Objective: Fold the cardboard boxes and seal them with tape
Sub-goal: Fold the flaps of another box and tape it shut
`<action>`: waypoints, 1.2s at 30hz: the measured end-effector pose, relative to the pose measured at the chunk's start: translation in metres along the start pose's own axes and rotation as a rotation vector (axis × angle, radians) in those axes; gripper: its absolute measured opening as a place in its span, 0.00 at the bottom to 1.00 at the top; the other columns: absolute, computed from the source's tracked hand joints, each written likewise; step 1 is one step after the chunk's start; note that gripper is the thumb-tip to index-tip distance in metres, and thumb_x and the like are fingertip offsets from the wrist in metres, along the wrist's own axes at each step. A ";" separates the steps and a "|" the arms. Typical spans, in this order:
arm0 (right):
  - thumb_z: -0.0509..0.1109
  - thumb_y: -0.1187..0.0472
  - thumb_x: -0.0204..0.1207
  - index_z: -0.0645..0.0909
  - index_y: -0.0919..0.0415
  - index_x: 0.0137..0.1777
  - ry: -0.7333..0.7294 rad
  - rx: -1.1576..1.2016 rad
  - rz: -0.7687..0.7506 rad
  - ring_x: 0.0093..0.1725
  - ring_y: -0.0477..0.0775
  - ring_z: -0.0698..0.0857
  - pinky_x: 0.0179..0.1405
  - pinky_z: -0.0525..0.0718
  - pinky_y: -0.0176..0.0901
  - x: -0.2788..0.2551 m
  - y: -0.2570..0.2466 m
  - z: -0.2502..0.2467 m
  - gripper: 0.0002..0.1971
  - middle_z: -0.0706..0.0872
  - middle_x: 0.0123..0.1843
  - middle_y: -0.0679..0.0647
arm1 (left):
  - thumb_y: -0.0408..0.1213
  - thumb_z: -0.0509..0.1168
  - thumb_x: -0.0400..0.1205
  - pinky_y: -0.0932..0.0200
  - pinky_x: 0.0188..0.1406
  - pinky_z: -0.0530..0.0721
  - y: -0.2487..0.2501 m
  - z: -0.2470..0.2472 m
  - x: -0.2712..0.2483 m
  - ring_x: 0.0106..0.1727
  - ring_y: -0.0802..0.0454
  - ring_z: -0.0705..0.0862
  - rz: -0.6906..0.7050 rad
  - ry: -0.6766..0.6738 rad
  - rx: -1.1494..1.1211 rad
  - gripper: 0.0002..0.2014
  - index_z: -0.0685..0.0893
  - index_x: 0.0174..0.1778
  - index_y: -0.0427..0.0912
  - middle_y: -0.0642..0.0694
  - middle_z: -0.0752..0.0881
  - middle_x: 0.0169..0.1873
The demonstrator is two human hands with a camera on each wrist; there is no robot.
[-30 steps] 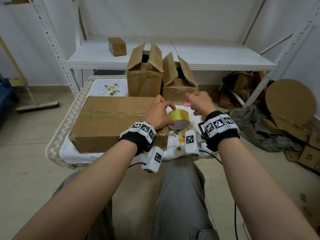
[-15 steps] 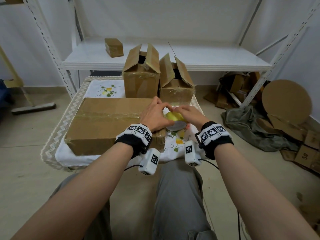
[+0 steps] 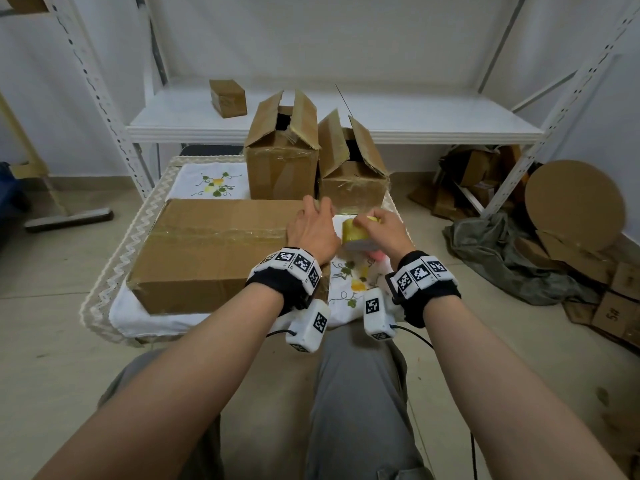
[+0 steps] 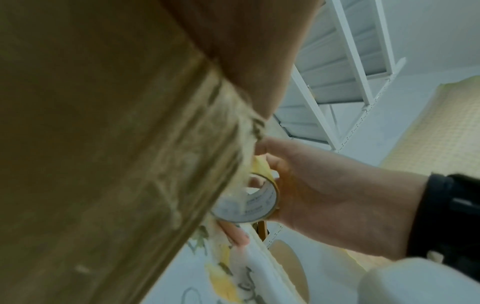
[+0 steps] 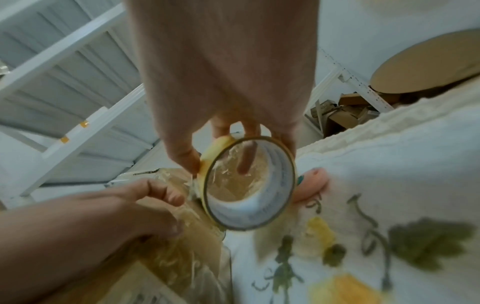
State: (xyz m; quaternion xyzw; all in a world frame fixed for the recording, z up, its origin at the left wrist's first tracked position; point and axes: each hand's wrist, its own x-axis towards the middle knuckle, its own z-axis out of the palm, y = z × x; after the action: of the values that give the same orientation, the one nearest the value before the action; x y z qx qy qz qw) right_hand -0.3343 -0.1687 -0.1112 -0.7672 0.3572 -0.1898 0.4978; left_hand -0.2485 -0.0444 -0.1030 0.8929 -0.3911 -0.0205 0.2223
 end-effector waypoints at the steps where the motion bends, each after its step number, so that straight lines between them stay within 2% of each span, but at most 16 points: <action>1: 0.74 0.58 0.79 0.78 0.57 0.38 0.036 0.070 0.000 0.35 0.57 0.77 0.25 0.71 0.42 0.000 0.001 -0.001 0.11 0.79 0.35 0.54 | 0.30 0.66 0.75 0.43 0.51 0.81 0.001 -0.001 0.000 0.46 0.42 0.76 -0.011 -0.002 0.000 0.20 0.70 0.61 0.44 0.40 0.69 0.60; 4: 0.78 0.58 0.78 0.86 0.62 0.44 0.084 0.043 -0.038 0.37 0.54 0.81 0.33 0.79 0.40 0.003 0.005 0.001 0.07 0.84 0.39 0.56 | 0.29 0.69 0.74 0.44 0.50 0.81 0.004 -0.001 0.002 0.44 0.43 0.74 -0.034 -0.003 -0.006 0.23 0.69 0.61 0.46 0.40 0.69 0.60; 6: 0.78 0.57 0.78 0.91 0.61 0.53 0.047 -0.076 -0.040 0.52 0.55 0.85 0.51 0.80 0.41 0.008 0.009 0.003 0.09 0.89 0.54 0.59 | 0.30 0.71 0.72 0.42 0.53 0.82 0.003 -0.001 0.002 0.47 0.41 0.76 -0.034 -0.015 -0.027 0.24 0.69 0.61 0.45 0.39 0.70 0.60; 8: 0.78 0.57 0.78 0.89 0.60 0.63 -0.051 -0.173 -0.008 0.65 0.55 0.83 0.62 0.78 0.41 0.007 0.006 0.007 0.15 0.87 0.65 0.57 | 0.34 0.75 0.70 0.43 0.56 0.82 -0.002 -0.003 0.004 0.52 0.40 0.78 -0.034 -0.038 -0.083 0.27 0.70 0.62 0.44 0.40 0.70 0.61; 11: 0.81 0.57 0.75 0.87 0.55 0.62 0.037 -0.194 -0.089 0.68 0.51 0.76 0.73 0.74 0.47 0.002 -0.009 0.007 0.16 0.80 0.64 0.50 | 0.41 0.81 0.70 0.52 0.54 0.80 -0.012 -0.012 0.005 0.53 0.49 0.77 0.001 -0.089 -0.296 0.31 0.71 0.64 0.44 0.46 0.72 0.56; 13: 0.79 0.63 0.75 0.88 0.56 0.50 0.113 -0.113 -0.172 0.56 0.46 0.77 0.63 0.75 0.40 -0.004 -0.022 0.007 0.06 0.82 0.53 0.50 | 0.37 0.78 0.75 0.55 0.49 0.79 -0.022 -0.024 0.000 0.45 0.56 0.78 0.032 -0.052 -0.560 0.23 0.75 0.61 0.43 0.50 0.77 0.48; 15: 0.78 0.69 0.76 0.86 0.63 0.44 -0.038 0.012 -0.131 0.40 0.46 0.83 0.43 0.82 0.38 -0.015 -0.035 0.012 0.03 0.86 0.41 0.53 | 0.33 0.71 0.80 0.57 0.49 0.83 -0.041 -0.040 -0.005 0.45 0.59 0.81 0.010 0.109 -0.622 0.12 0.79 0.57 0.44 0.52 0.82 0.47; 17: 0.79 0.69 0.76 0.84 0.68 0.46 -0.171 0.070 -0.034 0.31 0.48 0.84 0.29 0.85 0.37 -0.022 -0.042 0.018 0.05 0.87 0.37 0.58 | 0.36 0.69 0.82 0.53 0.60 0.84 -0.068 -0.059 -0.008 0.54 0.54 0.82 -0.085 0.279 -0.445 0.09 0.83 0.58 0.45 0.48 0.83 0.55; 19: 0.79 0.72 0.75 0.79 0.65 0.42 -0.183 0.133 0.039 0.25 0.48 0.83 0.25 0.86 0.37 -0.023 -0.044 0.023 0.10 0.86 0.35 0.60 | 0.43 0.69 0.81 0.44 0.71 0.77 -0.098 -0.081 -0.010 0.68 0.42 0.78 -0.251 0.300 -0.210 0.18 0.81 0.66 0.42 0.41 0.78 0.67; 22: 0.79 0.74 0.74 0.74 0.62 0.39 -0.164 0.164 0.104 0.23 0.48 0.82 0.23 0.87 0.38 -0.021 -0.047 0.029 0.15 0.84 0.32 0.59 | 0.48 0.68 0.79 0.39 0.76 0.70 -0.137 -0.103 -0.019 0.77 0.33 0.69 -0.498 0.148 -0.021 0.35 0.67 0.79 0.37 0.35 0.68 0.77; 26: 0.80 0.74 0.73 0.75 0.62 0.38 -0.116 0.064 0.109 0.29 0.56 0.86 0.29 0.91 0.47 -0.023 -0.055 0.035 0.15 0.86 0.35 0.63 | 0.48 0.69 0.78 0.37 0.78 0.68 -0.155 -0.107 -0.021 0.81 0.33 0.64 -0.590 0.079 0.017 0.42 0.57 0.84 0.36 0.34 0.62 0.83; 28: 0.81 0.74 0.71 0.77 0.61 0.37 -0.078 -0.049 0.090 0.33 0.58 0.90 0.38 0.93 0.55 -0.023 -0.059 0.039 0.14 0.89 0.37 0.63 | 0.57 0.68 0.75 0.36 0.80 0.66 -0.165 -0.102 -0.017 0.82 0.32 0.63 -0.657 -0.001 0.026 0.50 0.52 0.86 0.36 0.33 0.59 0.85; 30: 0.82 0.73 0.70 0.78 0.61 0.37 -0.050 -0.113 0.075 0.36 0.61 0.93 0.40 0.94 0.58 -0.024 -0.063 0.040 0.14 0.91 0.39 0.65 | 0.71 0.62 0.66 0.35 0.78 0.70 -0.181 -0.096 -0.011 0.79 0.32 0.69 -0.649 -0.057 0.044 0.58 0.56 0.86 0.38 0.33 0.64 0.83; 32: 0.81 0.75 0.69 0.79 0.61 0.36 -0.043 -0.148 0.068 0.38 0.64 0.93 0.39 0.93 0.60 -0.024 -0.064 0.040 0.14 0.91 0.39 0.67 | 0.74 0.60 0.67 0.38 0.75 0.74 -0.183 -0.098 -0.013 0.75 0.35 0.75 -0.591 -0.081 0.073 0.54 0.65 0.83 0.40 0.36 0.72 0.79; 34: 0.79 0.76 0.71 0.78 0.60 0.35 -0.026 -0.215 0.046 0.39 0.65 0.93 0.37 0.93 0.61 -0.023 -0.065 0.045 0.14 0.91 0.42 0.66 | 0.65 0.63 0.78 0.41 0.73 0.74 -0.177 -0.107 -0.020 0.73 0.37 0.77 -0.515 -0.118 0.147 0.39 0.72 0.79 0.41 0.38 0.77 0.76; 36: 0.75 0.73 0.74 0.79 0.58 0.37 0.010 -0.340 -0.016 0.45 0.67 0.91 0.40 0.93 0.61 -0.022 -0.064 0.053 0.11 0.89 0.47 0.64 | 0.62 0.63 0.82 0.44 0.69 0.74 -0.177 -0.112 -0.025 0.71 0.38 0.78 -0.482 -0.171 0.204 0.32 0.77 0.74 0.41 0.39 0.80 0.72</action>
State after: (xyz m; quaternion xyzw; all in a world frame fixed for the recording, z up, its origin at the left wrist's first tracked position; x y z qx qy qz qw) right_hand -0.2921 -0.1029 -0.0749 -0.8423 0.3802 -0.1344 0.3577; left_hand -0.1201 0.1216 -0.0787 0.9730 -0.1846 -0.1086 0.0860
